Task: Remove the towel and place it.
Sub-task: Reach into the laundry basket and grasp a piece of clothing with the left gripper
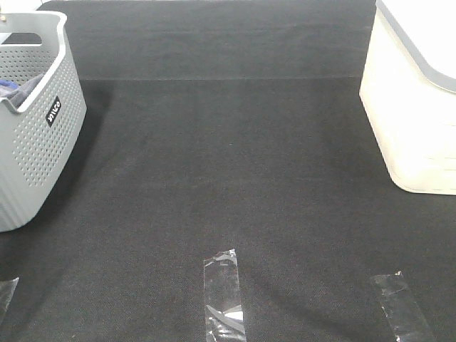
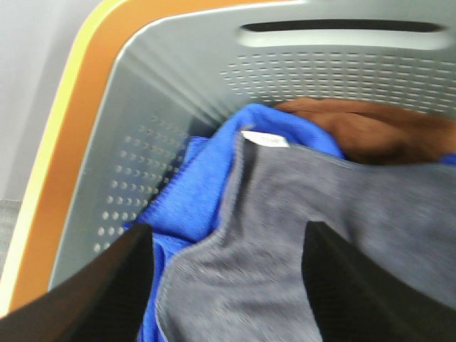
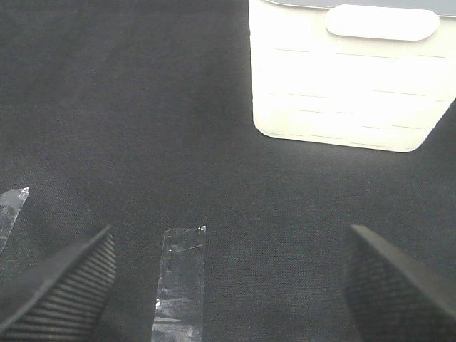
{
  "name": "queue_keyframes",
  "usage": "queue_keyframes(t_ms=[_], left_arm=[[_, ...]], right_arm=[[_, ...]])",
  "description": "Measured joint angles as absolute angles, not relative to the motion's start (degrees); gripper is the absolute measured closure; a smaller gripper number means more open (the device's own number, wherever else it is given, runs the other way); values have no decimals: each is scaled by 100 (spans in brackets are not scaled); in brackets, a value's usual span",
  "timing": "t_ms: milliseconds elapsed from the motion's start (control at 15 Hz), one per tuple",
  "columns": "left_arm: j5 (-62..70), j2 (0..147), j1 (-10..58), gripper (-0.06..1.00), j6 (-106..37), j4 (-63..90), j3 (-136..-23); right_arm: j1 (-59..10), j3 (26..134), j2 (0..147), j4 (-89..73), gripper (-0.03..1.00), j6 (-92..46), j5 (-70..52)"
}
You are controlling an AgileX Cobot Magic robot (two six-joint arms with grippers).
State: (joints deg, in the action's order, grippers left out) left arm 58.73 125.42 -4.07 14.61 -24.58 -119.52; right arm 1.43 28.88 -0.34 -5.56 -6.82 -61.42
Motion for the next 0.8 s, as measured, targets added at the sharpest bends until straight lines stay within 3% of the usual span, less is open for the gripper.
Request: queue_keyframes(t_ms=[800], left_arm=[[5489,13522,-613,35,1444,-2573,-12244]], right_arm=[[143,2888,-34,-556,16,-682,-6142]])
